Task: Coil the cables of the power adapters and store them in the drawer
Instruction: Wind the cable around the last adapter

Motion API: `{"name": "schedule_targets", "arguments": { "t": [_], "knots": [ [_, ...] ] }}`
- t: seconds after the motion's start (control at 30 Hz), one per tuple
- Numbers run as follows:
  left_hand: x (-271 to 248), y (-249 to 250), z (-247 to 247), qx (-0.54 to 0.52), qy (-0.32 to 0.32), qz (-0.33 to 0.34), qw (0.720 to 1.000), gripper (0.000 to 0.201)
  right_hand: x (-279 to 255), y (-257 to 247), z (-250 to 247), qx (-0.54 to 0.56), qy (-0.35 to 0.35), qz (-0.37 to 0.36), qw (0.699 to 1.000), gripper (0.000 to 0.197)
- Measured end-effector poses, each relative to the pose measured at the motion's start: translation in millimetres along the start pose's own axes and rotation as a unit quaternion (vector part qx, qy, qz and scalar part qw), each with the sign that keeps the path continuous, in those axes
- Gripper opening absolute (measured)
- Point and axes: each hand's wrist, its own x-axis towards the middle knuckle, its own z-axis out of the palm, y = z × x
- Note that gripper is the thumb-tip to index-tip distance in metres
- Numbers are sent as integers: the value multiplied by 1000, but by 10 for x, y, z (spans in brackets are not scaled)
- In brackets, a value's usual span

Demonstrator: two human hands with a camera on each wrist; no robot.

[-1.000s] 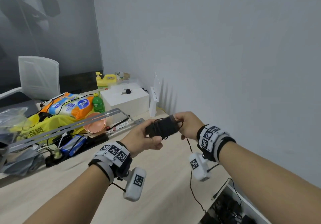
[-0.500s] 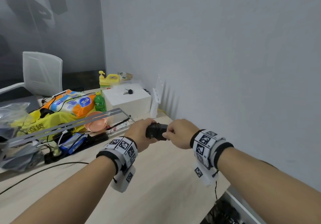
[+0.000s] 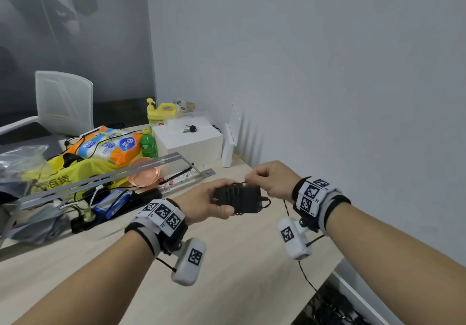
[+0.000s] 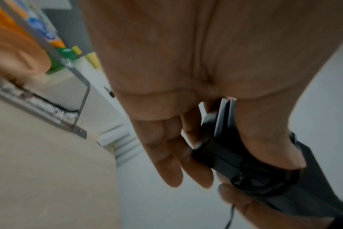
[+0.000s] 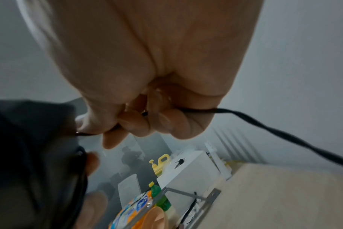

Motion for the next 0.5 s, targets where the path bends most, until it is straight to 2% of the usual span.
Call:
{"name": "schedule_targets", "arguments": {
  "t": [0.07, 0.13, 0.17, 0.23, 0.27, 0.33, 0.4, 0.5],
  "knots": [
    [0, -22, 28, -108, 4, 4, 994, 78, -3, 25, 97, 72, -2, 31, 997, 13],
    [13, -21, 47, -176, 30, 5, 984, 82, -16, 46, 171, 116, 5, 50, 992, 20],
    [24, -12, 59, -202, 52, 5, 978, 78, -22, 50, 203, 124, 7, 61, 990, 23],
    [56, 13, 88, -224, 109, 13, 969, 57, -41, 57, 271, 113, 2, 81, 990, 28],
    [74, 16, 103, -209, 141, 14, 968, 47, -45, 72, 310, 92, 1, 86, 992, 29],
    [127, -14, 108, -139, 201, 12, 970, 40, -28, 105, 382, 32, 12, 80, 996, 28],
    [162, -31, 105, -6, 248, 5, 969, 36, -8, 129, 433, -42, 8, 65, 997, 30],
    [192, 3, 114, 215, 283, -8, 935, 40, -24, 95, 434, -195, -51, 70, 977, 30]
  ]
}}
